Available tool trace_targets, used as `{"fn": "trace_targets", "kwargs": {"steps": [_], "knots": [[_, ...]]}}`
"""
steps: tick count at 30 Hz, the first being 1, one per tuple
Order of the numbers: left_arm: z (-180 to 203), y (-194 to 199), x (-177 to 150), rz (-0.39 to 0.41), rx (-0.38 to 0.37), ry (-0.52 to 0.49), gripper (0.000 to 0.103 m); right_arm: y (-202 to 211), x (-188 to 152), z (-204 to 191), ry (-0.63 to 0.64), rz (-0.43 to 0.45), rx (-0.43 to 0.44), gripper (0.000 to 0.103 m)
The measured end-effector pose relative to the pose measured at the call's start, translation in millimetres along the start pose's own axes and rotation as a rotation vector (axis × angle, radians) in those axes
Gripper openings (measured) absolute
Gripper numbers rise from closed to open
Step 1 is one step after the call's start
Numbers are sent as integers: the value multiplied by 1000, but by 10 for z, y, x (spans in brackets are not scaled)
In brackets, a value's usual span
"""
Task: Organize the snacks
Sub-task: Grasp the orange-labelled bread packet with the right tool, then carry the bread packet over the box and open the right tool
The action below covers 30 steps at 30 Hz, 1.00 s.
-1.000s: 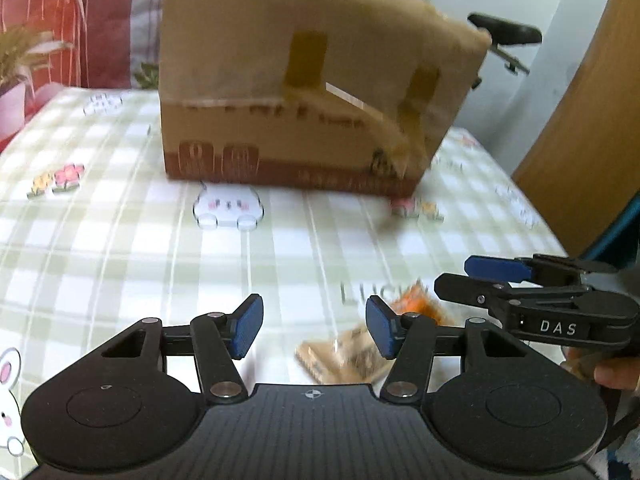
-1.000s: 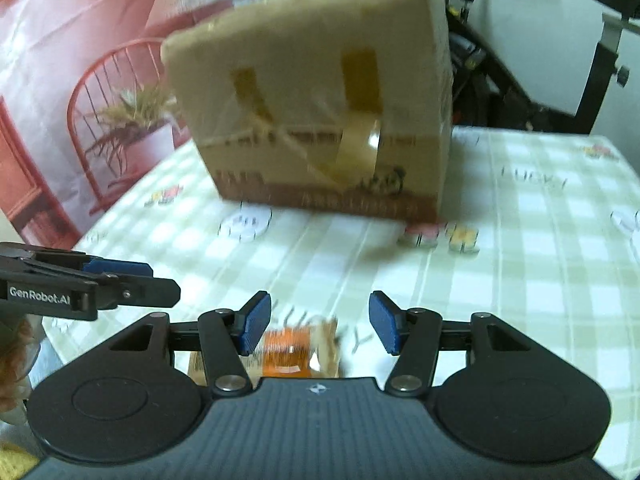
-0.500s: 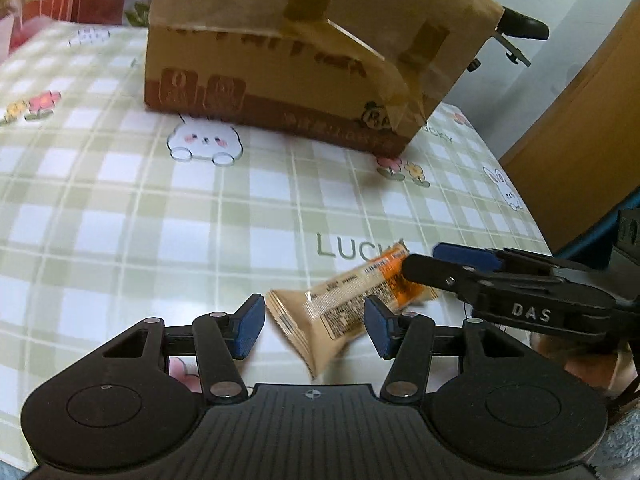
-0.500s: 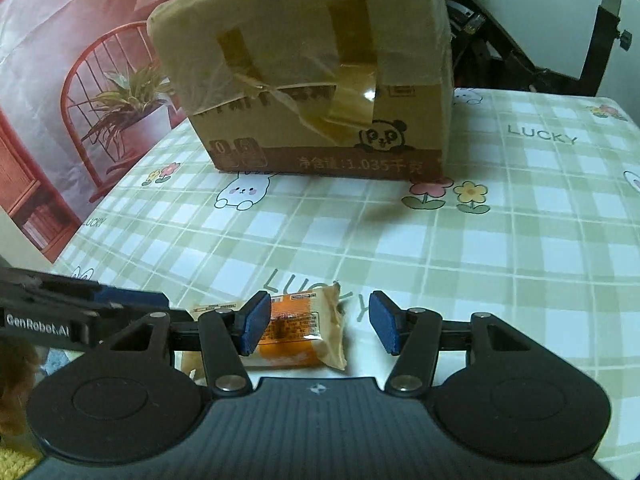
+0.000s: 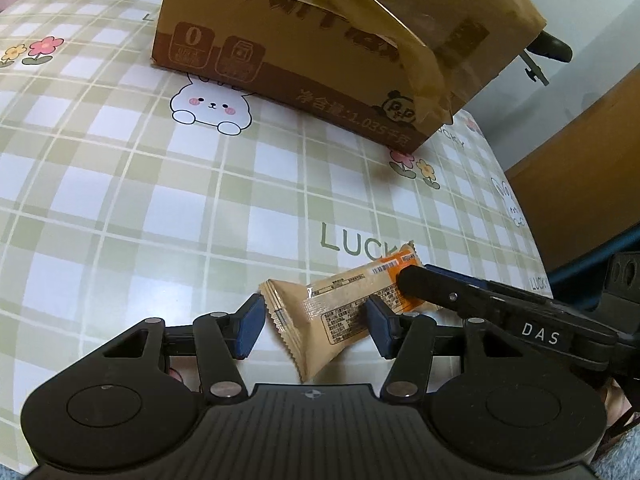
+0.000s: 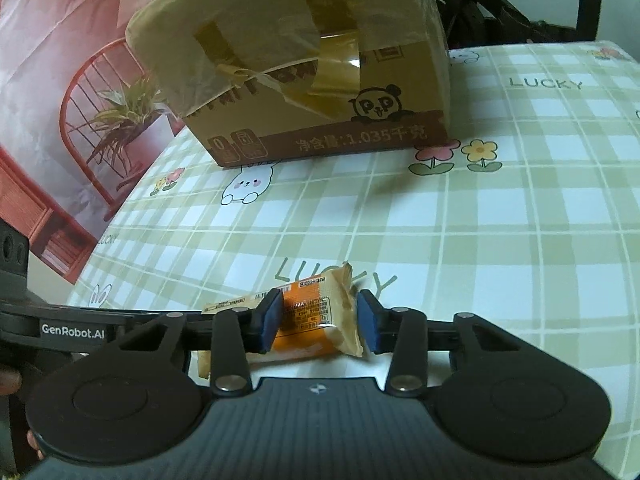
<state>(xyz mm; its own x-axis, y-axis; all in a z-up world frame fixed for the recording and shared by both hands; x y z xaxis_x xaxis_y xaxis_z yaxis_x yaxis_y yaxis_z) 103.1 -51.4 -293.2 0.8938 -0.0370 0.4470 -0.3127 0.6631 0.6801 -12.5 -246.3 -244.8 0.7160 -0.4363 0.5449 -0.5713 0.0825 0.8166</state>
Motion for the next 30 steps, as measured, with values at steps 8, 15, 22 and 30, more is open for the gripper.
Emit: {"fn": "trace_targets", "kwargs": {"steps": [8,15,22,30], "knots": [[38,-37,-7,28,10,0,59,-36,-23,50,-53,9,9,48],[20,-31,7,28,-1,-12,59,-60,-37,29,-102,-7,28,48],[56,27,82,55,-43,-37,57,20,22,28,-130,17,19,46],[295,296,511,150,-82,-114,57,298,416,-66,-116,120,39,44]]}}
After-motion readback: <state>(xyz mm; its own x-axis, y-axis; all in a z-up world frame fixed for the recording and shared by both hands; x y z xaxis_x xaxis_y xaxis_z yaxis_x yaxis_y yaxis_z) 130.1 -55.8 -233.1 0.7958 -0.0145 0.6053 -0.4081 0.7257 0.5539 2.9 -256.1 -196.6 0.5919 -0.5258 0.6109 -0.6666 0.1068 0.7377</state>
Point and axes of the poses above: each gripper's, at about its wrist camera, not at the fingertips, and y roughly against the way its jaws point, z to its right, x to its top, the point moved 6 cm from there along -y, roughly the way its jaws point, and after that the axes turned 11 degrees about -x, right-handed, at the moved point
